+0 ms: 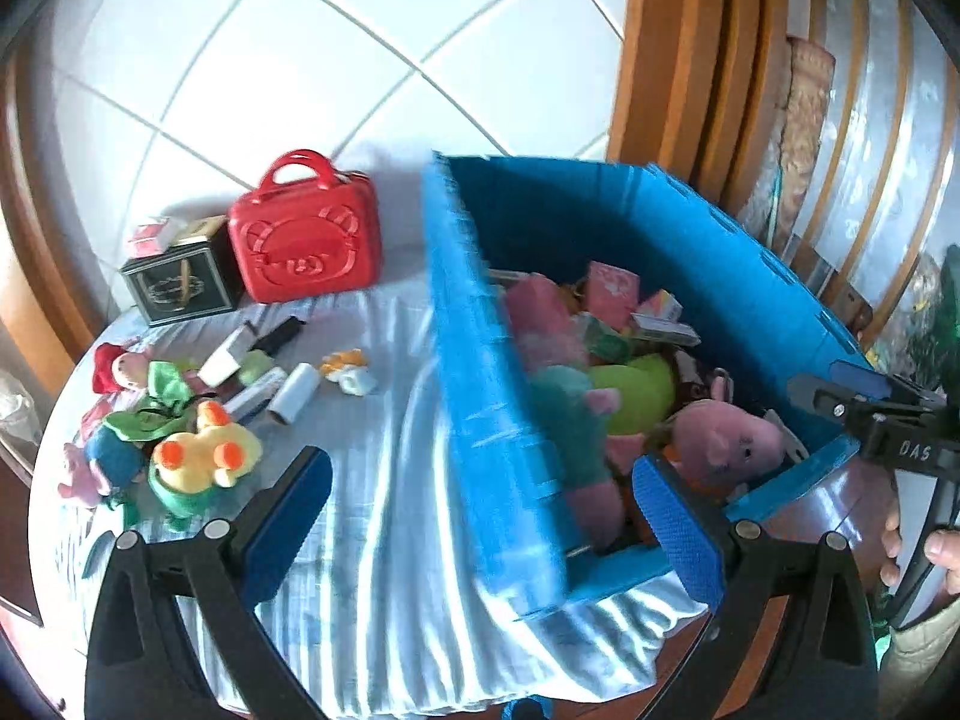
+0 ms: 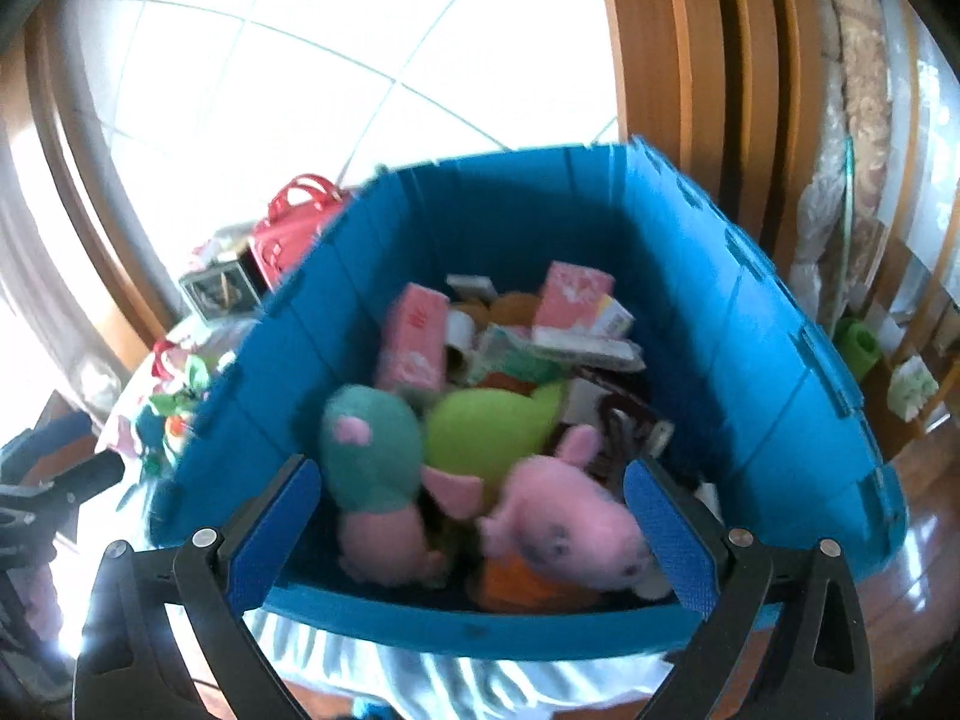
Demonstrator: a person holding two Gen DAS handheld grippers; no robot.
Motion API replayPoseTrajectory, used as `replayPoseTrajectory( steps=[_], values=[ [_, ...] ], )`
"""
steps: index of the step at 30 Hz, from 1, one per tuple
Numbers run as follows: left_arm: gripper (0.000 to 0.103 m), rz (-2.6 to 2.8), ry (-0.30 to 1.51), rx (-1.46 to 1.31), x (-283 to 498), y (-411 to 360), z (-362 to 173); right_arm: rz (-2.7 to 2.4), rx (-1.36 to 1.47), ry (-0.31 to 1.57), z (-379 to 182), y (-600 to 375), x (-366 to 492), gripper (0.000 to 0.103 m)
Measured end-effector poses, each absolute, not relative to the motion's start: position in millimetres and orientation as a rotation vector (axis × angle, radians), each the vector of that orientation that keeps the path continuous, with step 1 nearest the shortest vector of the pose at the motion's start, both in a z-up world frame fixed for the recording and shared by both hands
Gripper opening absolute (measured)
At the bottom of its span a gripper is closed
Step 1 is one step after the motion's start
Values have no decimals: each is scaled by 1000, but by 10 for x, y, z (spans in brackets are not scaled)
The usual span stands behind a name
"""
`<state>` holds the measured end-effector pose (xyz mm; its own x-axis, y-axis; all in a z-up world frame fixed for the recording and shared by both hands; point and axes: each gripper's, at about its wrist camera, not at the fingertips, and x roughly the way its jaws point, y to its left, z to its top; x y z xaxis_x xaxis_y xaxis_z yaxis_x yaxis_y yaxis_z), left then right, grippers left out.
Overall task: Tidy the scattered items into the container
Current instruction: 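Withdraw both tools from the box back over the bed, then grasp the white paper roll with the left tool while the right tool grasps the white plush with yellow bow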
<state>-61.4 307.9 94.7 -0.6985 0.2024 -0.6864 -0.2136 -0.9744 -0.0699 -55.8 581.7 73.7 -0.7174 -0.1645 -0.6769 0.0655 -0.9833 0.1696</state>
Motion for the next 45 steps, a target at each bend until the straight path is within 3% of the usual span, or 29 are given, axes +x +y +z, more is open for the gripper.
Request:
replayPoseTrajectory(
  steps=[6,14,25,31,43,45],
  values=[
    [102,2809,-39,-1078,-483,2113,856,-2796,947,-230,1002,4980,-432,103],
    [102,2969,-39,-1156,-408,721,477,-2766,925,-247,986,3861,-495,103],
    [102,3234,-363,-1306,-331,-745,11,-2640,935,-106,822,2891,-915,103],
    [102,3297,-355,-1403,-527,-833,-124,-2527,975,-100,506,2724,-1406,103],
    [102,3008,-207,-1393,-1825,31,-685,-2466,1192,-114,-362,2607,-2322,103],
    [94,2940,-184,-1364,-2123,253,-837,-2482,1202,-138,-486,2595,-2453,103]
  ],
)
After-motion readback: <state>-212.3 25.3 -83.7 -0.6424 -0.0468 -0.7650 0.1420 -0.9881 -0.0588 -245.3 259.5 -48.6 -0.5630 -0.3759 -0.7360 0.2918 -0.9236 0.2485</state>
